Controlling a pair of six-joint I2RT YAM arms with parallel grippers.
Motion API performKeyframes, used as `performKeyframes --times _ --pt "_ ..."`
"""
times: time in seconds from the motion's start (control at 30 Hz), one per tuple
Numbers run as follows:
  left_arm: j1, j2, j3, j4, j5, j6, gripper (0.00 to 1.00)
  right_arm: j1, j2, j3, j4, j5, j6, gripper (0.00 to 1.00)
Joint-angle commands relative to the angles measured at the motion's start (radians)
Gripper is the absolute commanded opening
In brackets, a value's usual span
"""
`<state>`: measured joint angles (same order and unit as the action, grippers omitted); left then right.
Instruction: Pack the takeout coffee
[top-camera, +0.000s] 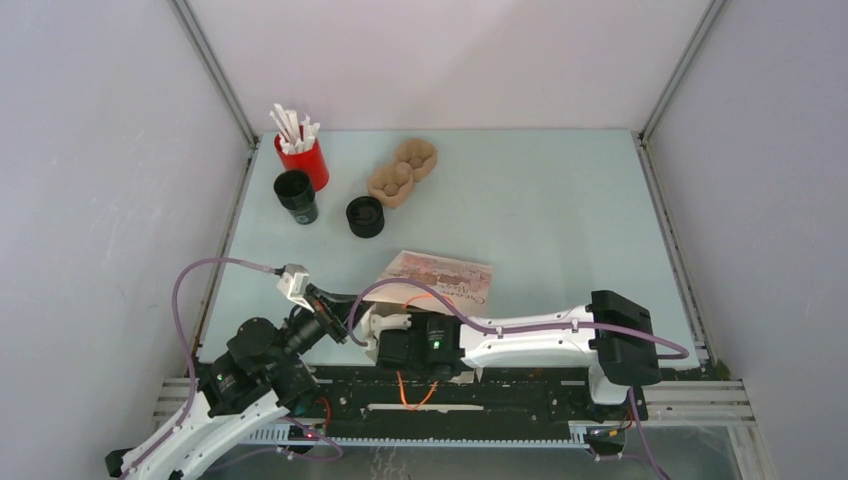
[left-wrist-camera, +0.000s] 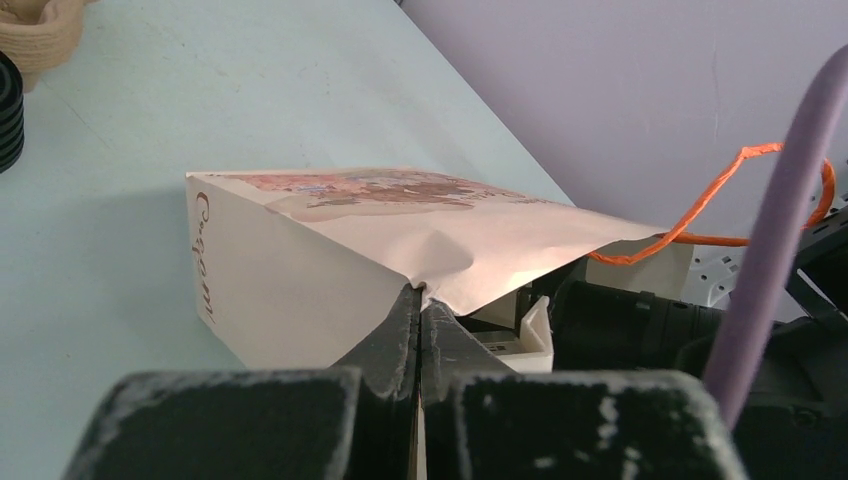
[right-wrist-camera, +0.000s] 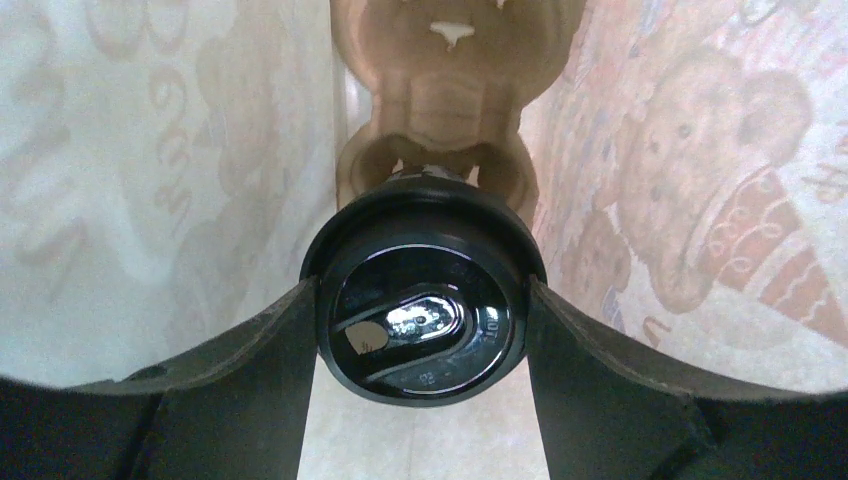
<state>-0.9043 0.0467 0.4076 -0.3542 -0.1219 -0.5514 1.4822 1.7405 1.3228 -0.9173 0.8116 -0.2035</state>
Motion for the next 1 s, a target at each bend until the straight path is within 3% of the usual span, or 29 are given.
performKeyframes --times 0.0,0.17,0.53,0.97 --pt "-0.004 0.013 0.018 0.020 0.015 -0.013 0.00 0.000 -0.078 -0.028 0.155 0.046 -0.091 0.34" --pt "-0.004 0.017 0.016 0.020 0.016 -0.019 0.00 -0.018 -0.102 -0.073 0.239 0.049 -0.146 0.34" --pt "-0.004 0.019 0.045 -0.041 -0.027 0.006 0.00 -0.020 -0.086 -0.080 0.148 0.162 -0.120 0.34" --pt "-0.005 0.035 0.059 -0.051 -0.046 0.008 0.00 -0.089 -0.126 -0.160 0.287 0.028 -0.179 0.34"
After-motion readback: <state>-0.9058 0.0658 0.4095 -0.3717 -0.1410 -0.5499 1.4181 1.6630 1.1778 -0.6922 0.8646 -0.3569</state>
